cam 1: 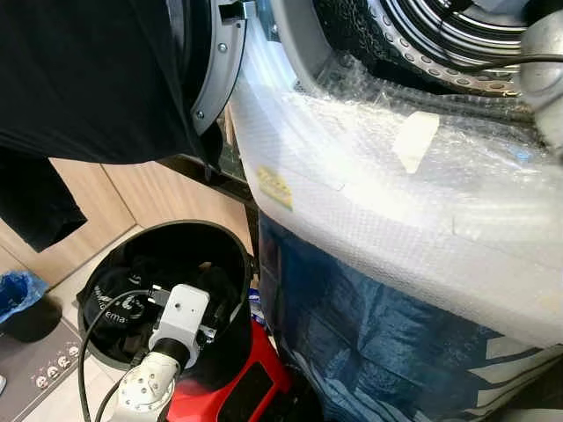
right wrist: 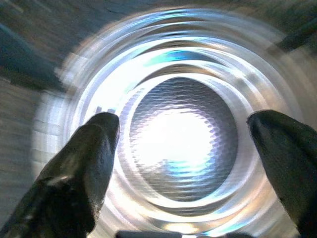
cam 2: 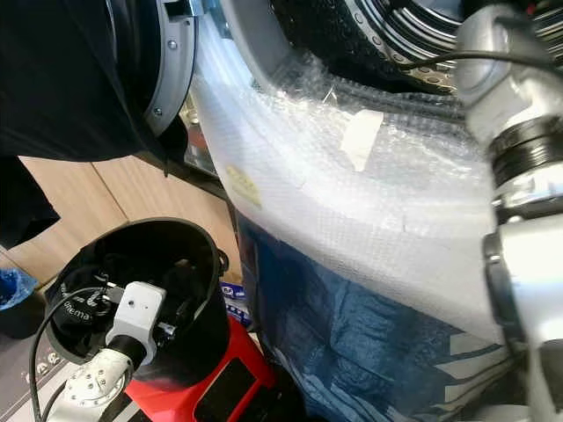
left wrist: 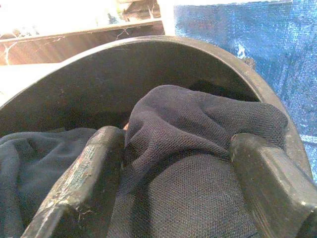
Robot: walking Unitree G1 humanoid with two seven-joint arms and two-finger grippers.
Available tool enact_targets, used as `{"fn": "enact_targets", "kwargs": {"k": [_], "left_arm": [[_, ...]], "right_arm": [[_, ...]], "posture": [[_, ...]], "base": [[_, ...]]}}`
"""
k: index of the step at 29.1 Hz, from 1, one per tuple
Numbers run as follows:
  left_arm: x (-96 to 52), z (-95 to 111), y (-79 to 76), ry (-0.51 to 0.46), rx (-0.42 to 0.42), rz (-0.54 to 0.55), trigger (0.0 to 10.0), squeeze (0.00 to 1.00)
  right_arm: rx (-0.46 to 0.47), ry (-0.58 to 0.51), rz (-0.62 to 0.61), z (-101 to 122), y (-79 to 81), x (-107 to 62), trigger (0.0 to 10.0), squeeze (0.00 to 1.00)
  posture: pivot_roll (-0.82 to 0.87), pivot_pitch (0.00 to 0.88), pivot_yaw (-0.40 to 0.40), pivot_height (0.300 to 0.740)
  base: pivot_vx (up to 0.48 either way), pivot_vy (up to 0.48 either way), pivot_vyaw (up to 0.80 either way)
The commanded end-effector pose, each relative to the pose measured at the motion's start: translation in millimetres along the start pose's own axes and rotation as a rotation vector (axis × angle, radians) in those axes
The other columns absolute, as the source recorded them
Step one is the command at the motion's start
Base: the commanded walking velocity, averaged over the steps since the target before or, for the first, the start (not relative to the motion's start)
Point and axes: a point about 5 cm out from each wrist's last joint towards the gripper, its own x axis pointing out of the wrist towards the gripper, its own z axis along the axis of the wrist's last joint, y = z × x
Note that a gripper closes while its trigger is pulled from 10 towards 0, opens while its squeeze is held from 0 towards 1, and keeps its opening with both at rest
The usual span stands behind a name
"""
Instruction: Clothes washing
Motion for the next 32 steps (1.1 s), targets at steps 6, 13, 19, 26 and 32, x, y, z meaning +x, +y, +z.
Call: {"fn": "enact_targets", "kwargs": {"k": [6,13,19,26,32], "left_arm": [[-0.4,-4.4,0.1,0.027,-0.007,0.002,10.0,0.0],[1.5,-3.6,-2.5,0.022,-0.014,-0.005,10.0,0.0],[1.9,-4.0,-1.9,0.02,-0.018,0.0,10.0,0.0],[1.3,-2.0,-1.3,0.004,-0.027,0.012,10.0,0.0],[-0.3,1.5,3.6,-0.026,-0.034,0.055,10.0,0.0]], "right_arm": [[0.809,-0.177,0.151,59.4,4.9,-27.1,10.0,0.0],[1.221,-0.492,0.218,81.1,-15.2,-64.2,10.0,0.0],[1.413,-0.639,0.372,87.3,-20.7,-101.9,10.0,0.0],[1.461,-0.688,0.687,87.2,15.8,-166.3,10.0,0.0],[1.663,-0.643,0.86,84.6,33.7,-204.3,10.0,0.0]], "posture": [[0.16,0.15,0.087,0.74],[0.15,0.146,0.086,0.74],[0.15,0.142,0.082,0.74],[0.16,0.147,0.074,0.74],[0.16,0.151,0.07,0.74]], "base": [[0.0,0.0,0.0],[0.0,0.0,0.0],[0.0,0.0,0.0],[0.0,0.0,0.0],[0.0,0.0,0.0]]}}
